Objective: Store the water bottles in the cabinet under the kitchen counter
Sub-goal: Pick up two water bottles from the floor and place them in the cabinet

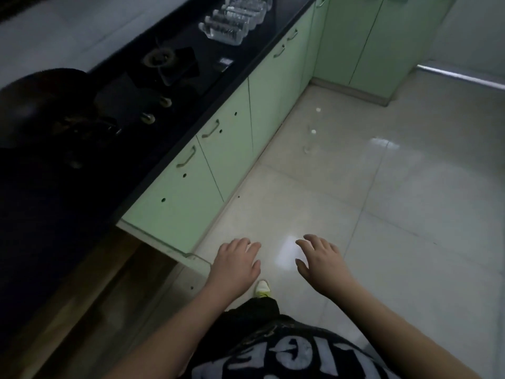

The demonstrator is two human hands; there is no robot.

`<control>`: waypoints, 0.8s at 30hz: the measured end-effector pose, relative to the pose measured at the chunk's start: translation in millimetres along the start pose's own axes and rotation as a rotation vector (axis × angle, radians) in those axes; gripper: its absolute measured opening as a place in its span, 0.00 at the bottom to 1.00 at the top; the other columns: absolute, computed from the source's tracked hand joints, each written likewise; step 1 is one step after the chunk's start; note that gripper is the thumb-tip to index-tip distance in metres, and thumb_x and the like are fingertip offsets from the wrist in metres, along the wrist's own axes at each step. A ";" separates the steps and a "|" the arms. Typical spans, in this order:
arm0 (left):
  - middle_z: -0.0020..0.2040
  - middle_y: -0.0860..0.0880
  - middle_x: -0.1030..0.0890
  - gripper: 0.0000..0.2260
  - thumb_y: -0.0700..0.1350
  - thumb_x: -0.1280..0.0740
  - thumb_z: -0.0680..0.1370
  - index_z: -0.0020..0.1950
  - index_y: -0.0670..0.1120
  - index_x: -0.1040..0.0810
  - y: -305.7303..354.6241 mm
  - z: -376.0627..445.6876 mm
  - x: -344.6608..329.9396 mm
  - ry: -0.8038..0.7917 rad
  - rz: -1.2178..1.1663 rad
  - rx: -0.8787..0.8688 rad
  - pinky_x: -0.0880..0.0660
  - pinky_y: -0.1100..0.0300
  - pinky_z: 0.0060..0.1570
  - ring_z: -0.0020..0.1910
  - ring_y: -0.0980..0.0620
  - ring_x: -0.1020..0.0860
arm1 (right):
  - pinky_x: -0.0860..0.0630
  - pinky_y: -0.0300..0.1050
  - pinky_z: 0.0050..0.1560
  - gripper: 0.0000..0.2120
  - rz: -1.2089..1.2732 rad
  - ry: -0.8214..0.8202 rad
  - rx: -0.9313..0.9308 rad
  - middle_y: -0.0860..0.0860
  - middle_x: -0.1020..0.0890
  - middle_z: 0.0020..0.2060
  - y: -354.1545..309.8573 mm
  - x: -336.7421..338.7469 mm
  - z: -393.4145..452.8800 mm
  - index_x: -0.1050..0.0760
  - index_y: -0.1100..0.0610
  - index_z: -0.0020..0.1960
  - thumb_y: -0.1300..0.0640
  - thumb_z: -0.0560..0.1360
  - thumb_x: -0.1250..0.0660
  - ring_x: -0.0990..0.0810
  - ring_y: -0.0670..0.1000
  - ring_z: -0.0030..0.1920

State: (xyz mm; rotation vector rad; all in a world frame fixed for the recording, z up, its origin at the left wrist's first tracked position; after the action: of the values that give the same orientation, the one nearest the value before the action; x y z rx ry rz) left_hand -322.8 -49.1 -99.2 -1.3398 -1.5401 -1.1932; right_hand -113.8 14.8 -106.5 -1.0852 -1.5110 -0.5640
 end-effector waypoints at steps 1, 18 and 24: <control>0.50 0.49 0.18 0.21 0.55 0.43 0.72 0.59 0.48 0.19 -0.5 16.2 2.7 -0.011 0.019 -0.009 0.23 0.53 0.45 0.48 0.47 0.19 | 0.26 0.54 0.56 0.20 0.007 -0.006 -0.015 0.55 0.22 0.61 8.9 5.6 8.1 0.25 0.55 0.63 0.49 0.72 0.31 0.22 0.58 0.59; 0.72 0.49 0.31 0.24 0.57 0.45 0.81 0.75 0.51 0.37 118.2 290.5 69.1 -0.031 0.131 -0.297 0.34 0.49 0.61 0.68 0.46 0.31 | 0.36 0.52 0.66 0.24 0.058 0.164 -0.443 0.53 0.28 0.68 226.4 95.5 101.1 0.32 0.54 0.70 0.45 0.78 0.40 0.32 0.55 0.69; 0.67 0.48 0.26 0.23 0.56 0.45 0.79 0.72 0.50 0.32 195.0 400.9 72.2 -0.054 0.183 -0.275 0.30 0.49 0.55 0.63 0.45 0.27 | 0.38 0.51 0.68 0.23 0.107 0.206 -0.541 0.54 0.29 0.69 355.0 121.8 142.9 0.33 0.55 0.71 0.46 0.79 0.41 0.35 0.55 0.70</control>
State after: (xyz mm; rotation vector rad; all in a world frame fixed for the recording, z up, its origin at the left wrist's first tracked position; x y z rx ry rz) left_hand -129.0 358.7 -109.5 -1.6660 -1.2905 -1.2941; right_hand 127.8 335.6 -102.3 -1.4579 -1.1367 -1.0124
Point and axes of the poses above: each hand's wrist, its own z-axis towards the middle knuckle, its own x-axis out of the back of the hand, y = z × x, the point moved 2 cm from there along z, towards the middle knuckle
